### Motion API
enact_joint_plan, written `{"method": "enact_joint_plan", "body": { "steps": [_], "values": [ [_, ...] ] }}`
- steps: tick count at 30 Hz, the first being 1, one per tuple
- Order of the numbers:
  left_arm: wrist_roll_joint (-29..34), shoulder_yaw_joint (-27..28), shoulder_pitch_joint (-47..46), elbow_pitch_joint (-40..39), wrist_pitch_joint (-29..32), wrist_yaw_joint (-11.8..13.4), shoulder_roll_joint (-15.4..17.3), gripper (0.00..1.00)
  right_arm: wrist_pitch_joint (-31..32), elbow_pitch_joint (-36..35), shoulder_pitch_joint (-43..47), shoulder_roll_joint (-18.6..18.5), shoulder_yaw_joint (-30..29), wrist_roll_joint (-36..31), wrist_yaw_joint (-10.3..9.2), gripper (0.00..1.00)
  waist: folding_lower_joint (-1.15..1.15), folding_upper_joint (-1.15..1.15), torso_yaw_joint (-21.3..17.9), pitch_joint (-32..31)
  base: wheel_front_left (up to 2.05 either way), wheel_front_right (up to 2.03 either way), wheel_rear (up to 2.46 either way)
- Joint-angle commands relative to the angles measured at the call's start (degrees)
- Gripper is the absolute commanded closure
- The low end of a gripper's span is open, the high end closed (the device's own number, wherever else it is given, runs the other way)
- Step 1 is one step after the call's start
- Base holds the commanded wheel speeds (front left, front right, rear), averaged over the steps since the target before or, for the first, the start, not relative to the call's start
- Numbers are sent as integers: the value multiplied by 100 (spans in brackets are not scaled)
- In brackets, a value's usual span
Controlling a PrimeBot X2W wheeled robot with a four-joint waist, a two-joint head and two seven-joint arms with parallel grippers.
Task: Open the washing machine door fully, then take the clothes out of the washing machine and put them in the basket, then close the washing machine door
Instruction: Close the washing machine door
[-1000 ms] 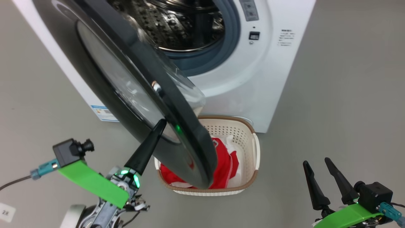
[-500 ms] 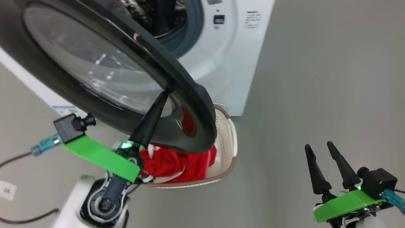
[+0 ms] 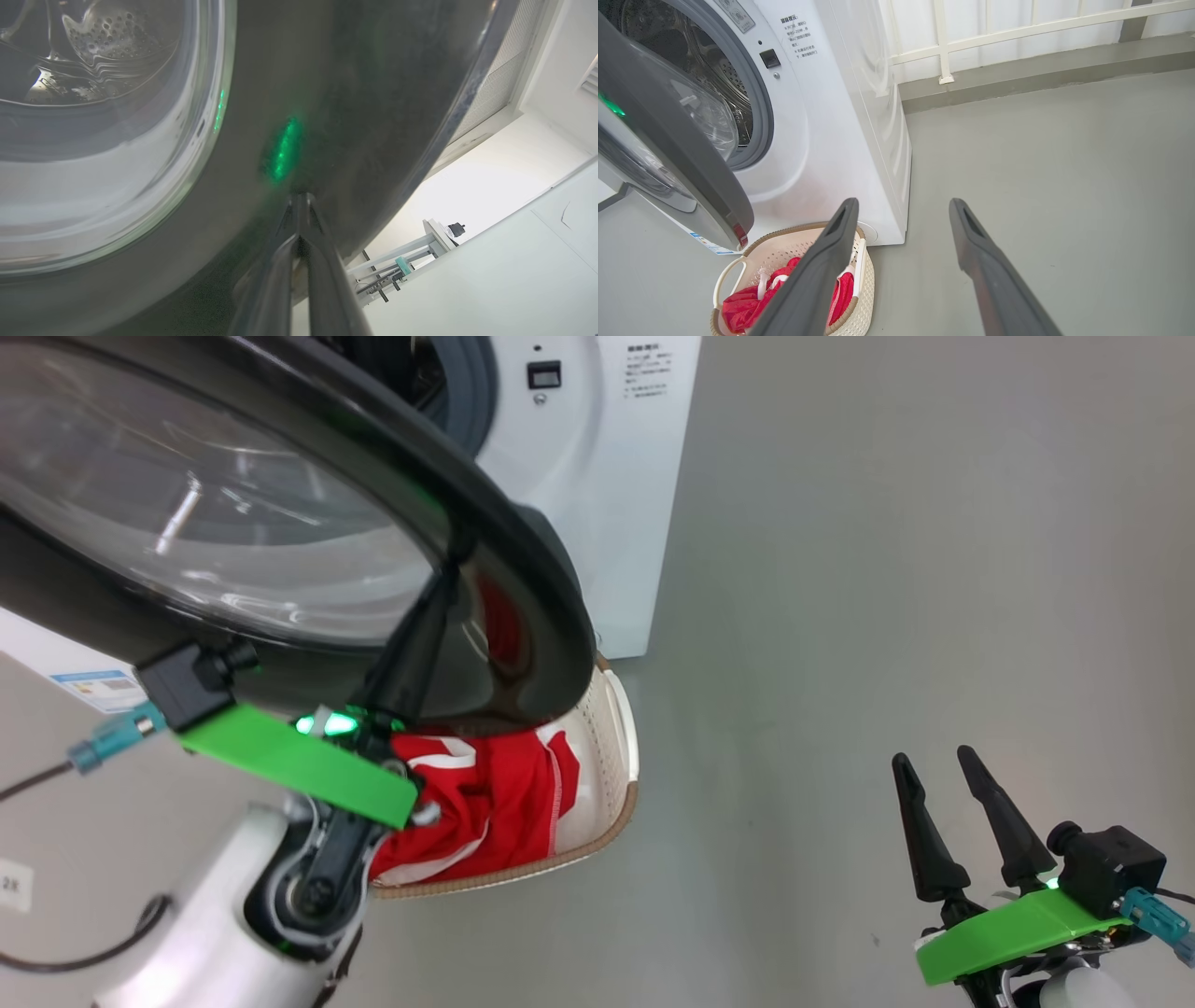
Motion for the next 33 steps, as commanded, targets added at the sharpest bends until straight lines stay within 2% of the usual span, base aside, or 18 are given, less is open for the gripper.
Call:
{"method": "enact_joint_plan", "body": {
  "steps": [1,10,16,22,33],
  "values": [
    [61,133,-356,-41,-145,-35,171,100,-37,-142,-146,-35,140,-5,36,0,0,0,-74,75,0,0,0],
    [447,237,-935,575,-405,-35,146,100,-37,-135,-234,19,143,7,36,0,0,0,-256,204,0,0,0],
    [1061,741,-1098,836,-410,-35,-143,100,-37,-138,-261,60,139,8,36,0,0,0,-351,276,0,0,0],
    [1543,969,-1293,1044,-411,-35,-325,100,-37,-141,-328,97,147,10,36,0,0,0,-428,358,0,0,0],
    [1843,1168,-1623,1323,-411,-35,-438,100,-37,-148,-401,147,133,26,36,0,0,0,-540,478,0,0,0]
  ]
}}
